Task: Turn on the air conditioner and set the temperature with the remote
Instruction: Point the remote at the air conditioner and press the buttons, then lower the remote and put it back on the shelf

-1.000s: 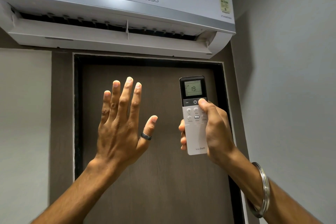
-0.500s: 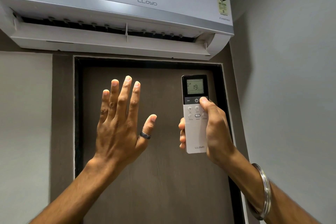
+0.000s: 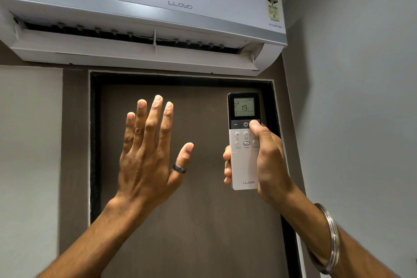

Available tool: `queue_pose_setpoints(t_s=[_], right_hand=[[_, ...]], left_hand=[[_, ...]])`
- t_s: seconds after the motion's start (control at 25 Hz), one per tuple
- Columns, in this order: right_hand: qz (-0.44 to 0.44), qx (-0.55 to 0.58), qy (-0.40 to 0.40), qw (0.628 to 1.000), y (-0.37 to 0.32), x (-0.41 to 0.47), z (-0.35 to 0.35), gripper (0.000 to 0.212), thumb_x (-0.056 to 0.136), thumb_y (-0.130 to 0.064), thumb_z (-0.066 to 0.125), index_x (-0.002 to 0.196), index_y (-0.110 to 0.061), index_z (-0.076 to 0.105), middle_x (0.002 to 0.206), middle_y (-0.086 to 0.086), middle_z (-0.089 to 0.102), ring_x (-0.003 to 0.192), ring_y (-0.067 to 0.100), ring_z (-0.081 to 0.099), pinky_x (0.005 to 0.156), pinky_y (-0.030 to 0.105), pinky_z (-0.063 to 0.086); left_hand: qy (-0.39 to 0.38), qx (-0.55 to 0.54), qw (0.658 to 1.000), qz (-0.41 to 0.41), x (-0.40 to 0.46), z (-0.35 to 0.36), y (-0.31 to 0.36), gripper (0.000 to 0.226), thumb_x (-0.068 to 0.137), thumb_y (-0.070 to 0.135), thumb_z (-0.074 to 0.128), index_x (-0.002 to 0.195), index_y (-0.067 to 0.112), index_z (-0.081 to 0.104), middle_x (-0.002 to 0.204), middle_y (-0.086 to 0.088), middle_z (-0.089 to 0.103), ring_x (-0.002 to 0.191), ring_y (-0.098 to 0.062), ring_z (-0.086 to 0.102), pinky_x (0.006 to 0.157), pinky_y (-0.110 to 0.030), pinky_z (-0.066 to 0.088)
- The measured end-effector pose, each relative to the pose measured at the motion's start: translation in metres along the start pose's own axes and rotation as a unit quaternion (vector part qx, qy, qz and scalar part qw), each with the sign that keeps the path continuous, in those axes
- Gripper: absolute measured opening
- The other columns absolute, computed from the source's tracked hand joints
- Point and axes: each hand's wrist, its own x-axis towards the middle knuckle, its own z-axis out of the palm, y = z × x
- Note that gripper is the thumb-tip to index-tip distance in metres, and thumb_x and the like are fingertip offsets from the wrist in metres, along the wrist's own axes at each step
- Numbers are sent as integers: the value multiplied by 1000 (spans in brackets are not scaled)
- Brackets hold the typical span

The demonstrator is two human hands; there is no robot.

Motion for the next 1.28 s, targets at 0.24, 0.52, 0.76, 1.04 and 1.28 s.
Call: queue_pose_setpoints(t_s=[0.24,0.52,0.76,1.04,1.28], right_hand=[[8,-3,19,1000,0,3,-3,63,96,-56,45,110,4,60,71,16,78,48,31,73,48,39,64],[18,11,3,1000,2,1,-6,66,97,-57,45,114,6,59,72,15,78,50,30,73,52,40,65],[-38,-71,44,996,-5,-4,-5,32,88,-35,81,101,-12,62,67,6,77,46,26,73,46,38,63],[-19,-267,136,954,18,-23,-26,55,78,-54,65,112,-19,40,86,-10,60,68,-8,67,64,33,55],[218,-296,184,912,125,-139,-95,38,69,-51,80,93,-36,55,107,-1,70,91,14,72,80,39,64]], left_hand=[[-5,-2,1000,1,-1,2,1,80,100,55,38,161,6,23,171,-17,13,160,-38,5,131,-51,3],[-8,-6,1000,3,-2,5,1,81,100,56,36,162,6,22,172,-17,12,160,-37,4,131,-49,0],[-17,-20,1000,-1,-5,9,7,82,98,55,41,161,6,23,172,-18,12,160,-38,4,131,-53,2],[-37,-49,998,-4,-41,31,31,80,100,52,43,162,6,21,172,-17,13,160,-36,3,131,-52,5],[-231,-142,962,-44,-197,53,108,82,100,52,42,163,7,17,173,-15,11,161,-33,-1,132,-48,2]])
